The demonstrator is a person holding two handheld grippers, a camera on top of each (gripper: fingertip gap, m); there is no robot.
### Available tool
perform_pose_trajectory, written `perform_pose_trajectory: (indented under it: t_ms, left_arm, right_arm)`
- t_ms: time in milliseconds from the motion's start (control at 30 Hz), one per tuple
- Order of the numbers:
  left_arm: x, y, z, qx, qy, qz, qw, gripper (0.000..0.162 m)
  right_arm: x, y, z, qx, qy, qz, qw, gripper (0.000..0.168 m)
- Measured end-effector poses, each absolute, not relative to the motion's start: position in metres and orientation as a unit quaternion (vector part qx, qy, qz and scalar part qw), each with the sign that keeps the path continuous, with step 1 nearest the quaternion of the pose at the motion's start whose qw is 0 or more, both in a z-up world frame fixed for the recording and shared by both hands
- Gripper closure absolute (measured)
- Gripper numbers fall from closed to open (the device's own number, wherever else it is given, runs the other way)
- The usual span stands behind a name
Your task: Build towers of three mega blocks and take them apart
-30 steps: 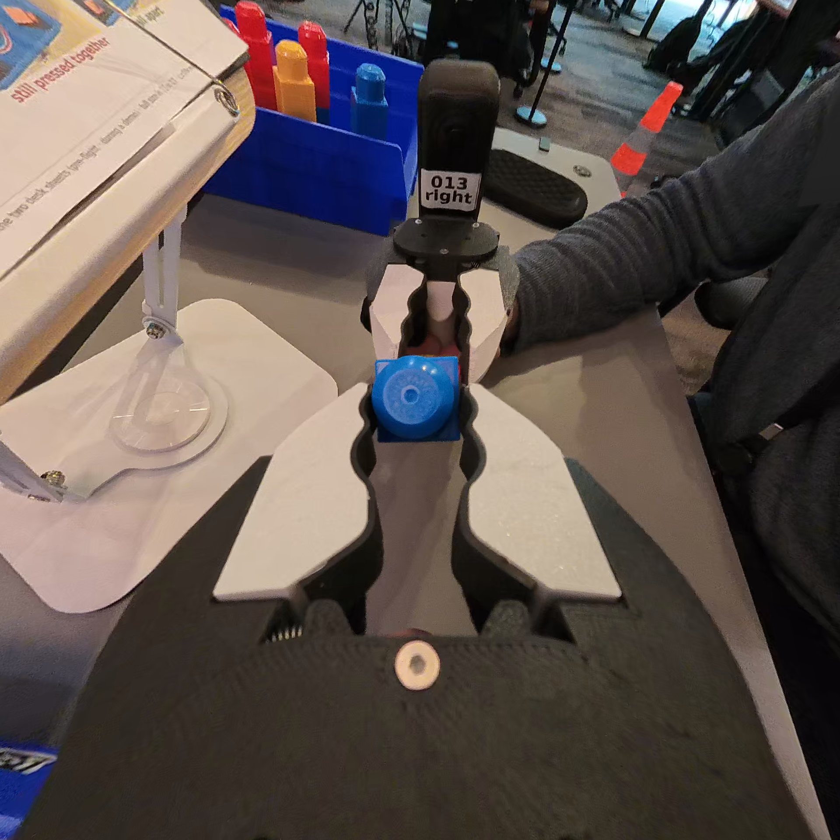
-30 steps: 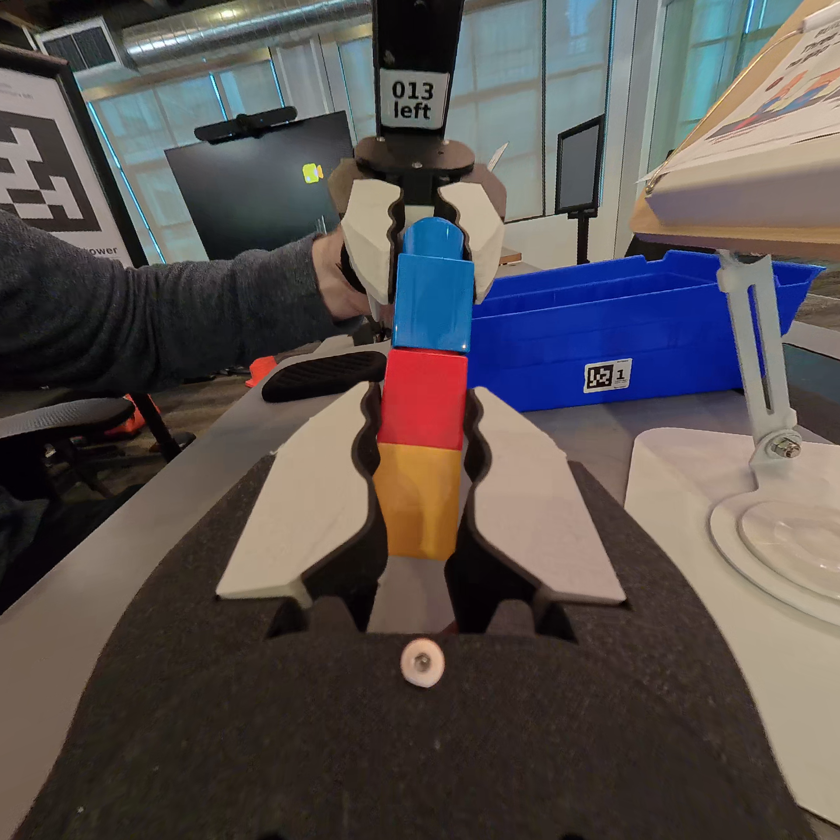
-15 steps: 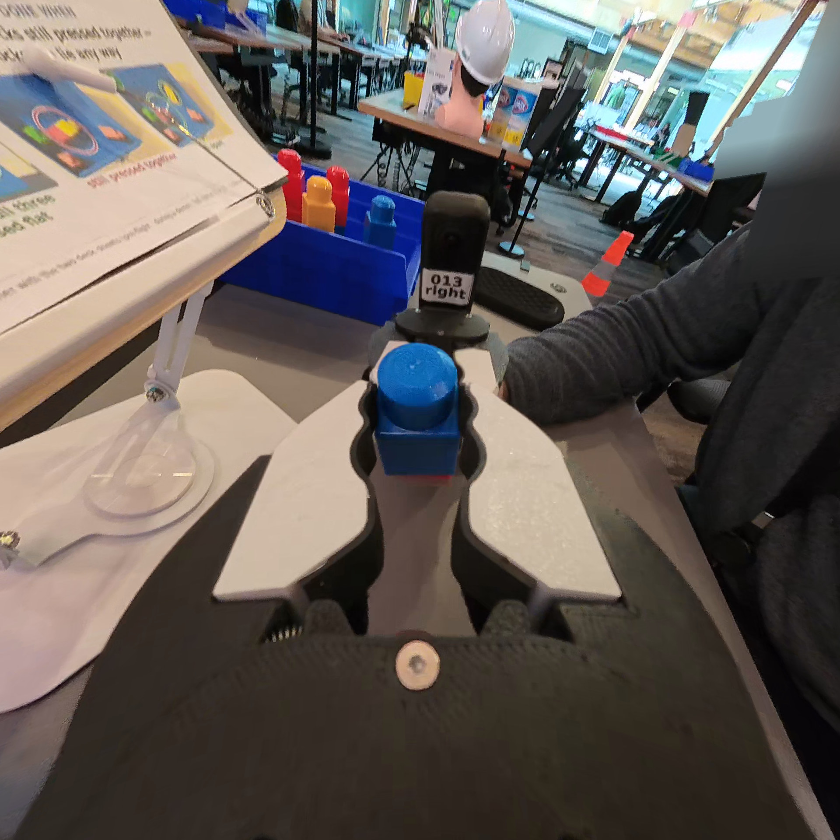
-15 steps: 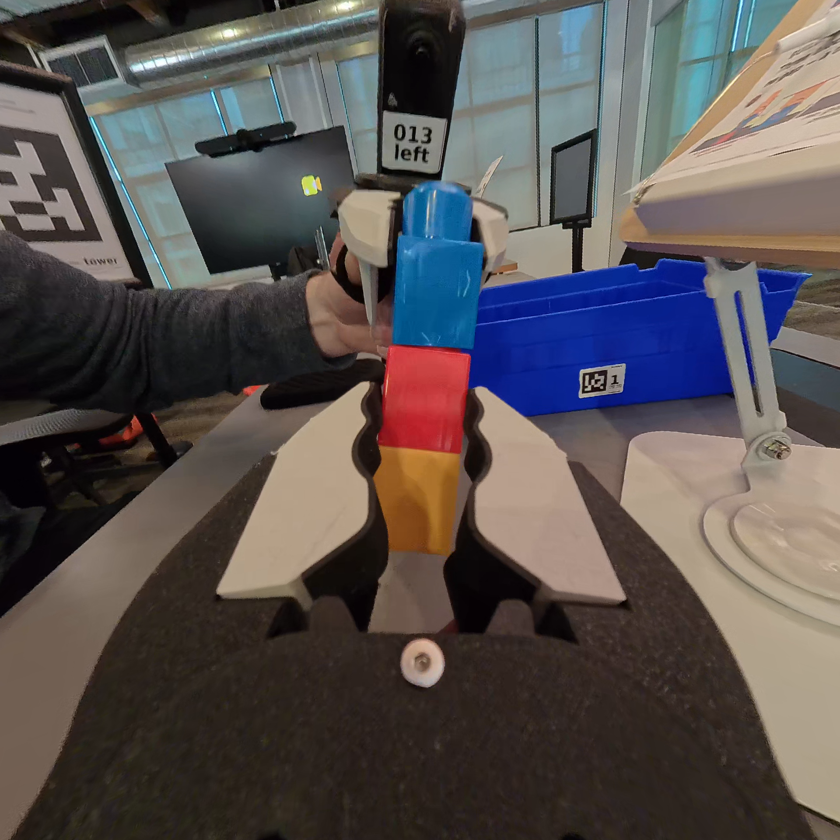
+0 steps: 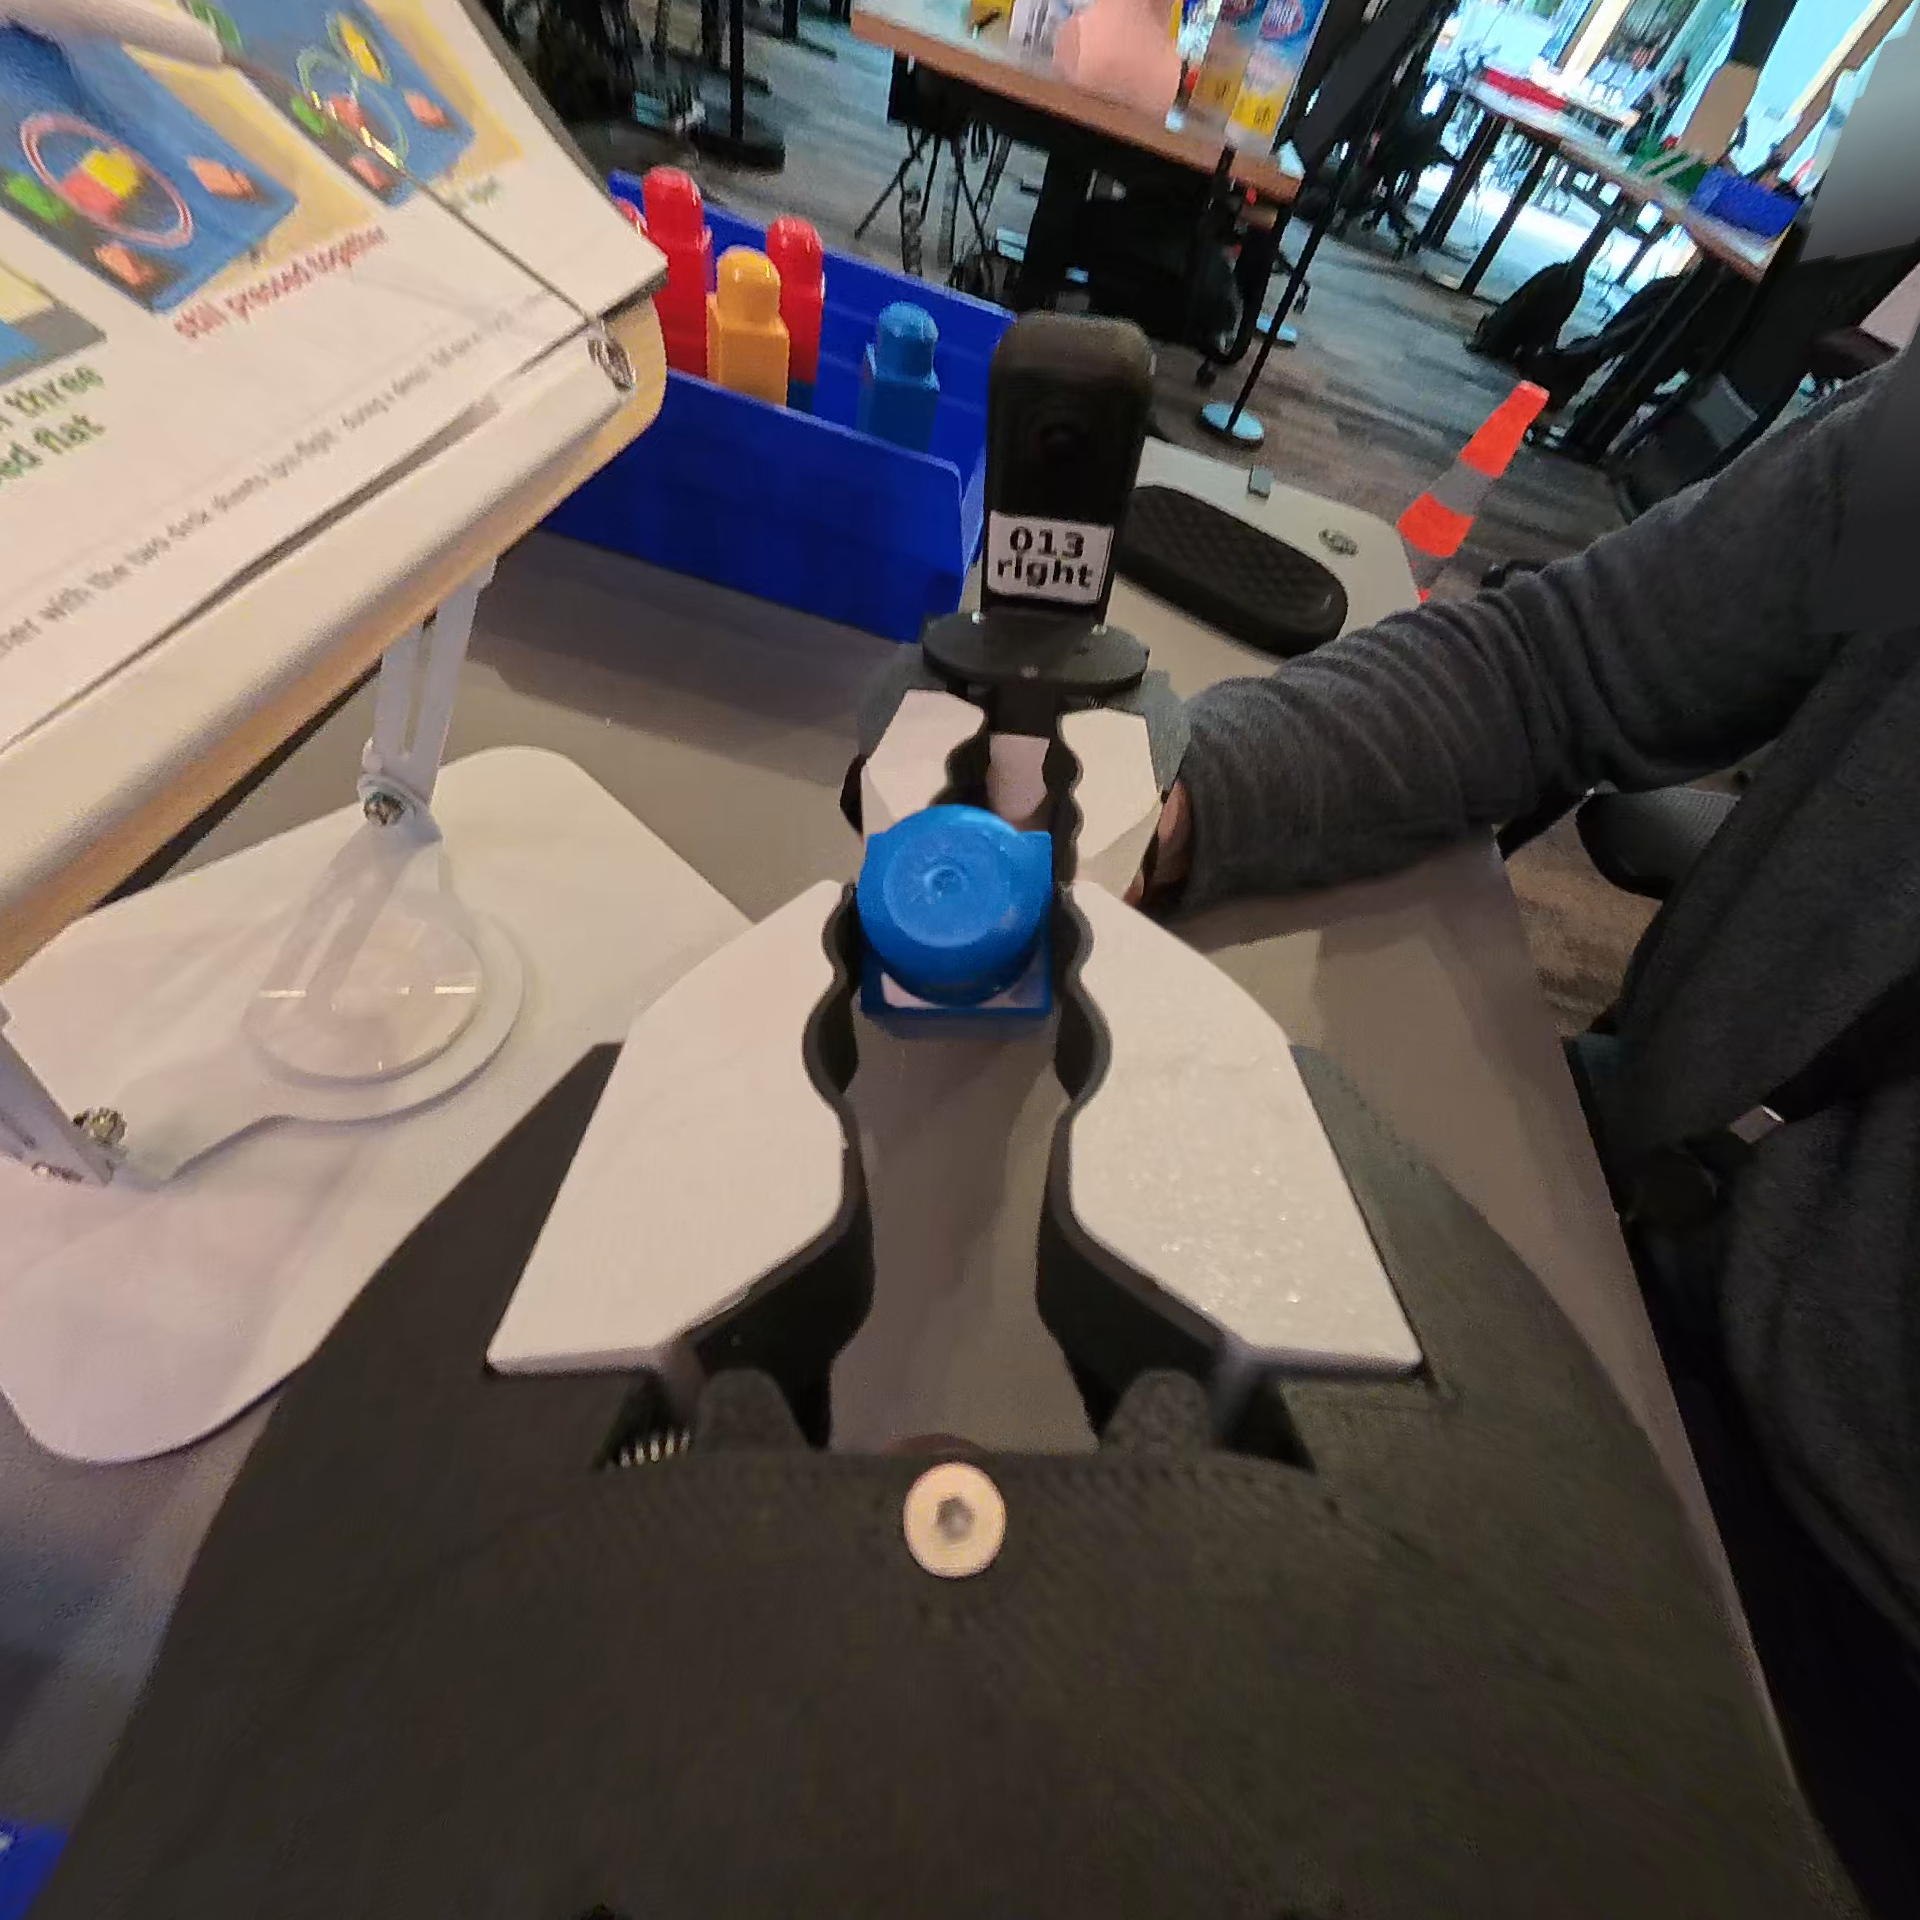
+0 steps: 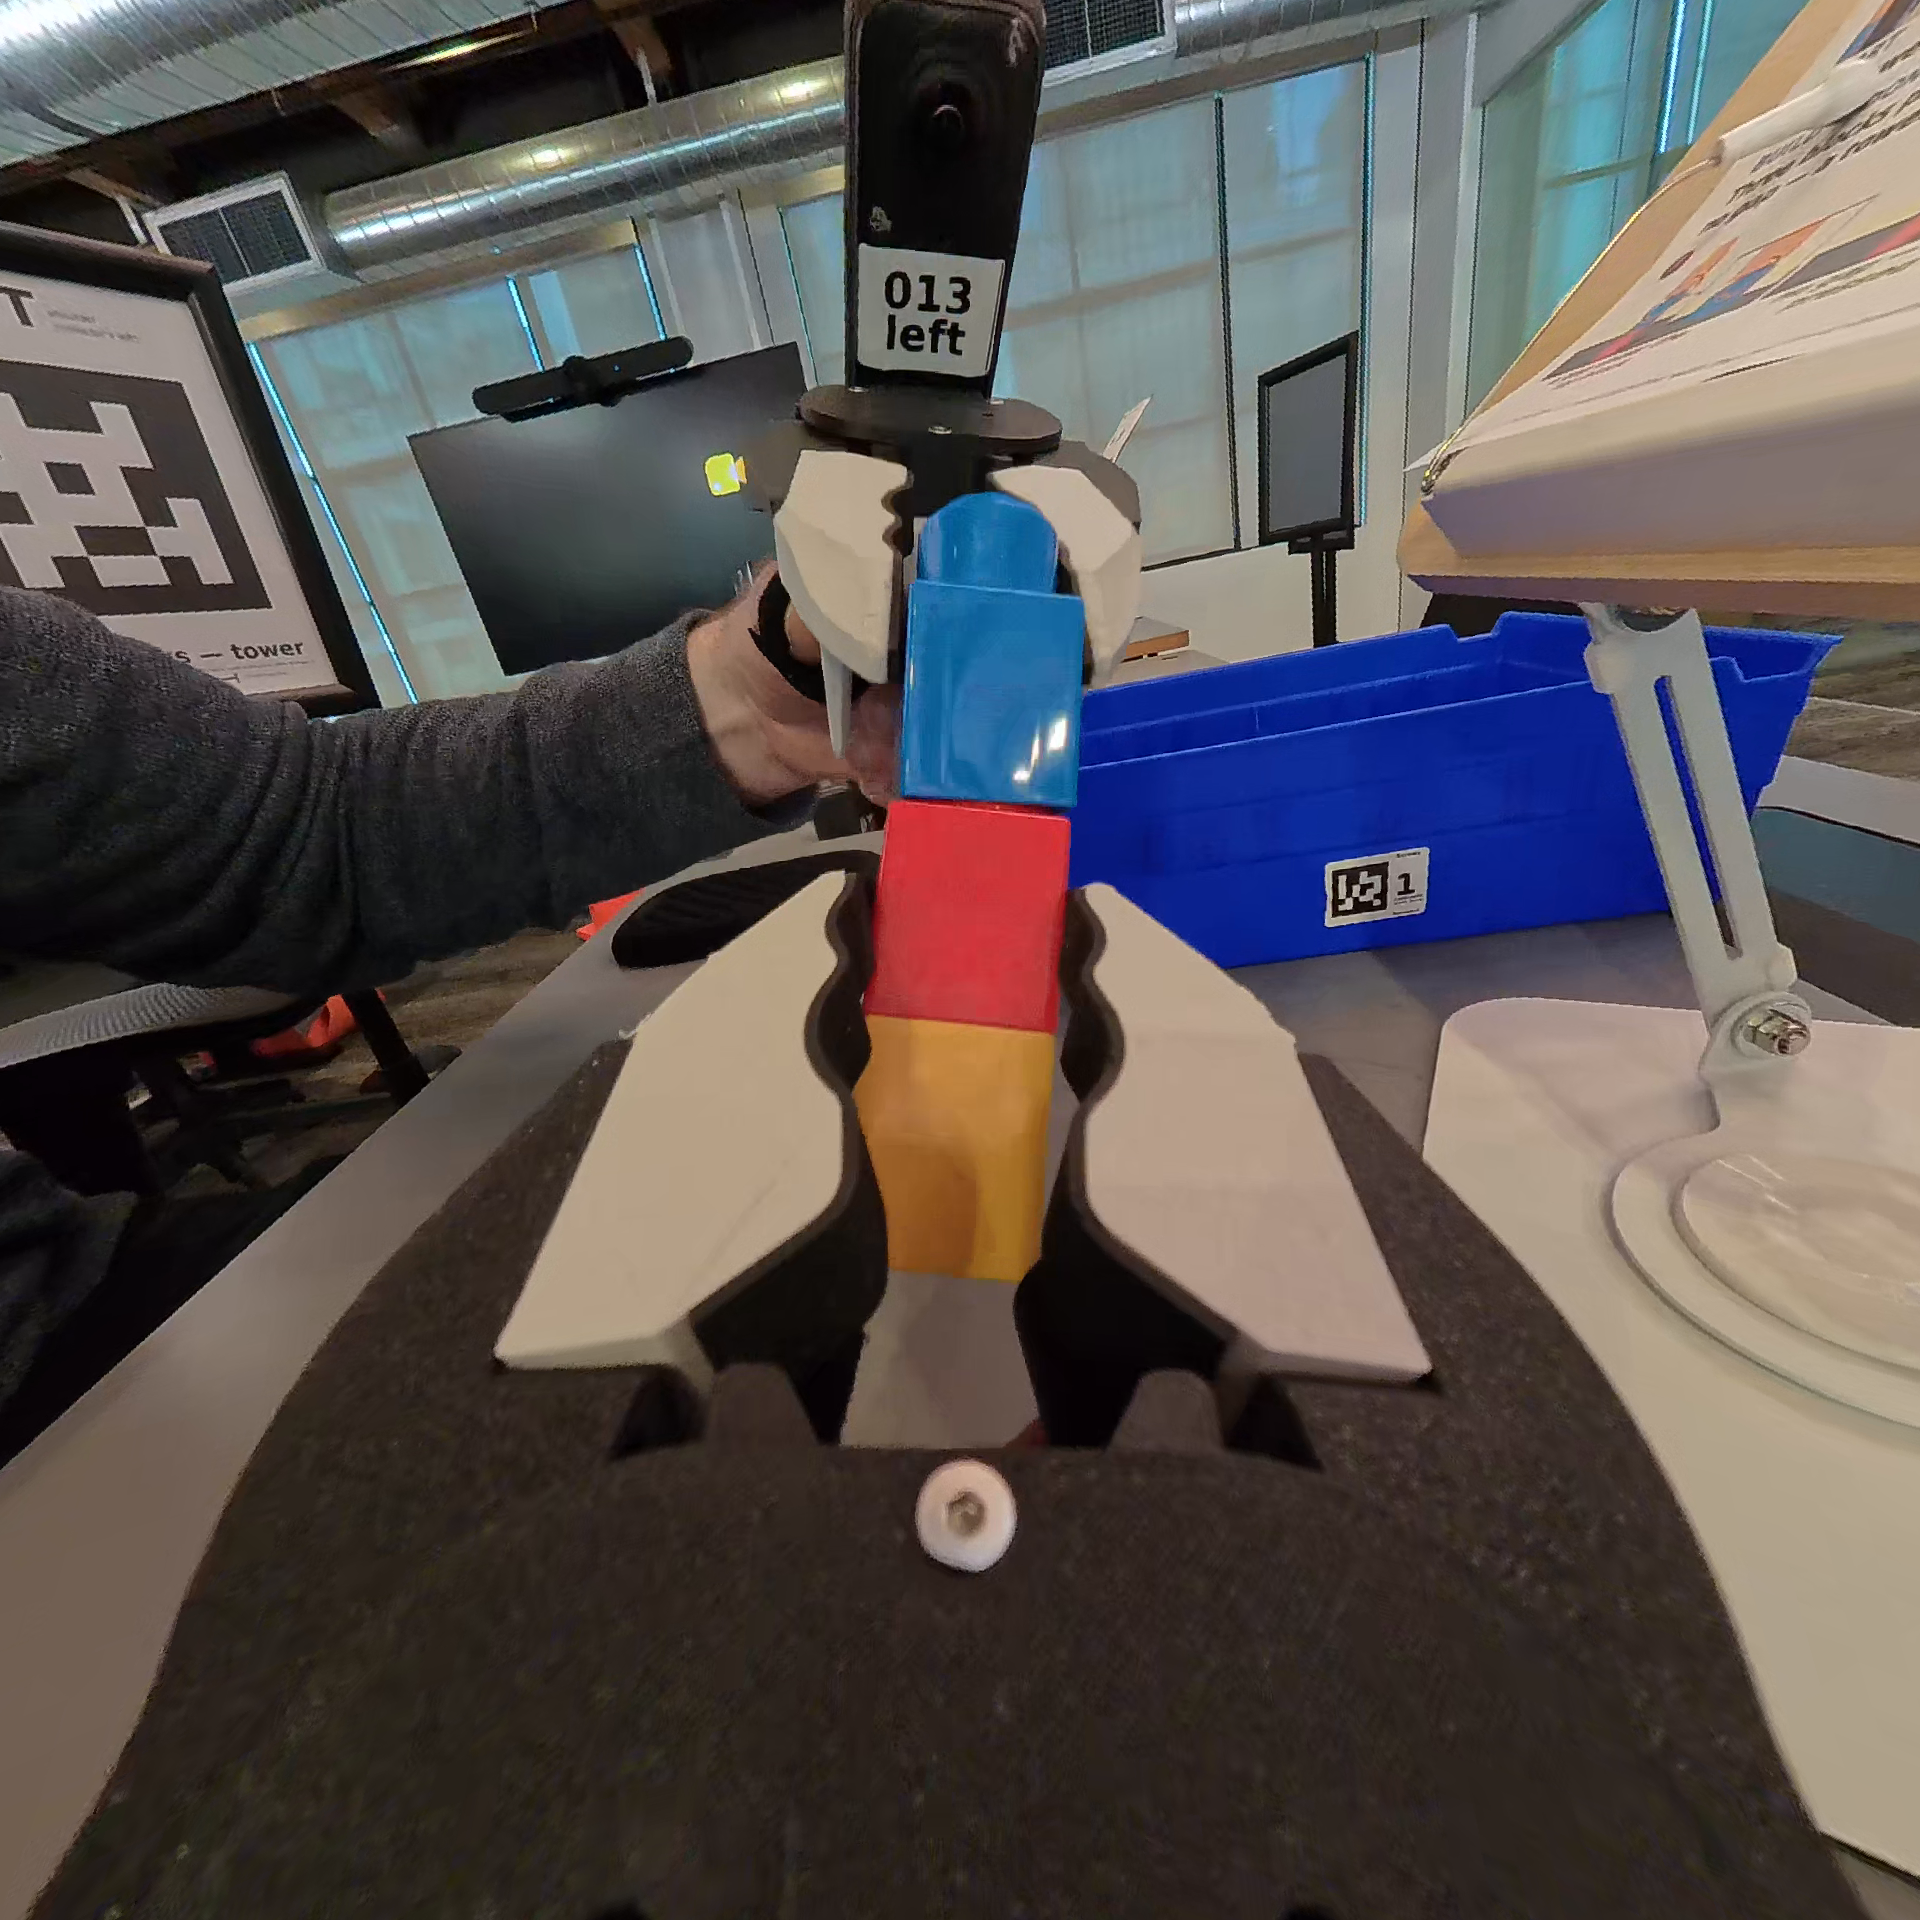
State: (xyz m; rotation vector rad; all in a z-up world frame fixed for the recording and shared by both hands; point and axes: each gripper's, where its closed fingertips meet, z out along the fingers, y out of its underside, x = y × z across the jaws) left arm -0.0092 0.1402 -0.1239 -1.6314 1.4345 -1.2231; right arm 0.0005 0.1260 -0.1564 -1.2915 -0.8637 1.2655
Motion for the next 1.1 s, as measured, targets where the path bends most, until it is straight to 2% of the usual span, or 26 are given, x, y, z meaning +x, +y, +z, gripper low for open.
perform_pose_trajectory:
  t_ms: [133,267,700,1100]
  left_arm:
    - [-0.009,0.134,-0.141,-0.639,0.572,-0.428,0.285,0.126]
    - [-0.004,0.134,-0.141,-0.632,0.564,-0.431,0.311,0.126]
    - [0.004,0.131,-0.122,-0.550,0.445,-0.605,0.365,0.126]
    - [0.010,0.131,-0.126,-0.539,0.450,-0.593,0.394,0.126]
  right_arm:
    - [-0.001,0.124,-0.157,-0.541,-0.368,0.531,0.538,0.134]
    - [0.001,0.125,-0.155,-0.539,-0.362,0.537,0.539,0.134]
    - [0.009,0.122,-0.143,-0.507,-0.340,0.579,0.540,0.134]
    - [0.012,0.125,-0.143,-0.508,-0.332,0.581,0.542,0.134]
